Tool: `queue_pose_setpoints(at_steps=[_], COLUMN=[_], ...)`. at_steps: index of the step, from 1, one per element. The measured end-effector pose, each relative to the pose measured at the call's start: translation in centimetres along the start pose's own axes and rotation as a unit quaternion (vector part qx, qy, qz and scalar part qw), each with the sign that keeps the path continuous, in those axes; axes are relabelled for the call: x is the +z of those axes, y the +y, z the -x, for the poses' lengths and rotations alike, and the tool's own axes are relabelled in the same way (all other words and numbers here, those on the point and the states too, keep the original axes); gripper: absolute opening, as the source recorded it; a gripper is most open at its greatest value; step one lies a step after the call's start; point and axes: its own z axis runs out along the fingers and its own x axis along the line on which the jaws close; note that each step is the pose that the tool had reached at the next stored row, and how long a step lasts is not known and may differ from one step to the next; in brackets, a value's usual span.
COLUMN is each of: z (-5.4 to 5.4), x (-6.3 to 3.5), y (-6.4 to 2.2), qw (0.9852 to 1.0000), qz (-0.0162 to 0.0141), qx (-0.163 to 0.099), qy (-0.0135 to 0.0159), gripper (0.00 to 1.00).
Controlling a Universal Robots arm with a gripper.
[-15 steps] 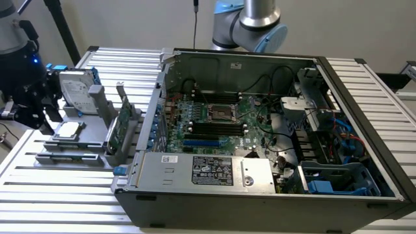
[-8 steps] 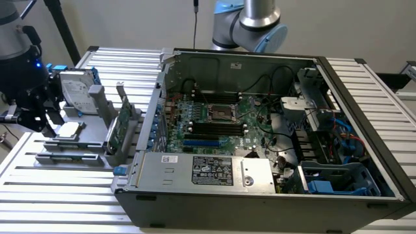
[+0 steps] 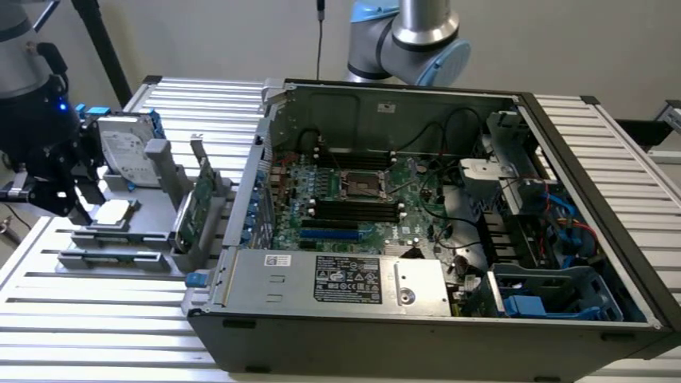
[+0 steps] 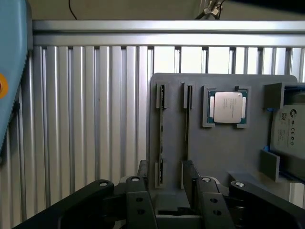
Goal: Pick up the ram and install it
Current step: 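Pick up the ram and move it above insertion slot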
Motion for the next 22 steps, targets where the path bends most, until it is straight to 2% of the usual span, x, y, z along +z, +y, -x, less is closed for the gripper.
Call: queue_pose_setpoints(at_steps=[6, 22], z=[-0.2, -0.2], x=[0.34, 3.24], y=[-0.01, -0.12], qw=[1.0, 1.0], qz=[0.0, 0.0], qx=[0.0, 0.0], qy=[-0.0001, -0.0003], gripper=[0.42, 0.42])
